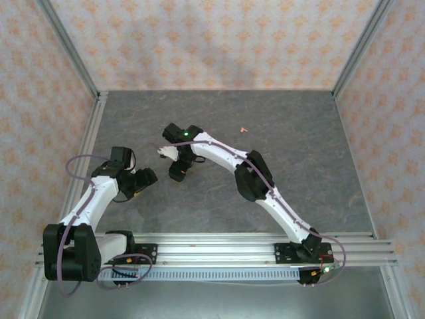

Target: Insert wireless bluetooth earbuds into charging case

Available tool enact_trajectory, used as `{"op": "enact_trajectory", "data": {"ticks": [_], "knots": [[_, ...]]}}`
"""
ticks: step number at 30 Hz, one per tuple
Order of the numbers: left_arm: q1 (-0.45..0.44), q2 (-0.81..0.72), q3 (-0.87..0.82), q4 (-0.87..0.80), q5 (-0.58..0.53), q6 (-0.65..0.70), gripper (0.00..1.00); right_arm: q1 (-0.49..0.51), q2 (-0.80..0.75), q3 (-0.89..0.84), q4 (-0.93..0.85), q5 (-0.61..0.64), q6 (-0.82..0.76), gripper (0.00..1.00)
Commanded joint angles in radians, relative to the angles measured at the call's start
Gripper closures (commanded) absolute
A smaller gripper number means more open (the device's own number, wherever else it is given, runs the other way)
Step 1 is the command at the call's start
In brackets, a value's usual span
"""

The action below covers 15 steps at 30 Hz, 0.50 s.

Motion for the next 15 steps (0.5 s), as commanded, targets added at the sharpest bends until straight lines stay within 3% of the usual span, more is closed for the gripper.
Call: {"op": "enact_trajectory", "data": {"ticks": [1,9,15], "knots": [[0.014,0.015,0.007,0.010,0.008,0.028,0.26,0.008,0.017,0.037,-0.006,0.036,-0.012,0.19],[0.015,0.056,0.032,0.013,0.017,0.050,0.26,0.008,0.039,0.042,0.021,0.040,-0.001,0.21],[0.017,0.075,0.042,0.017,0.019,0.062,0.26,0.008,0.041,0.040,-0.011,0.035,0.058,0.39]]}}
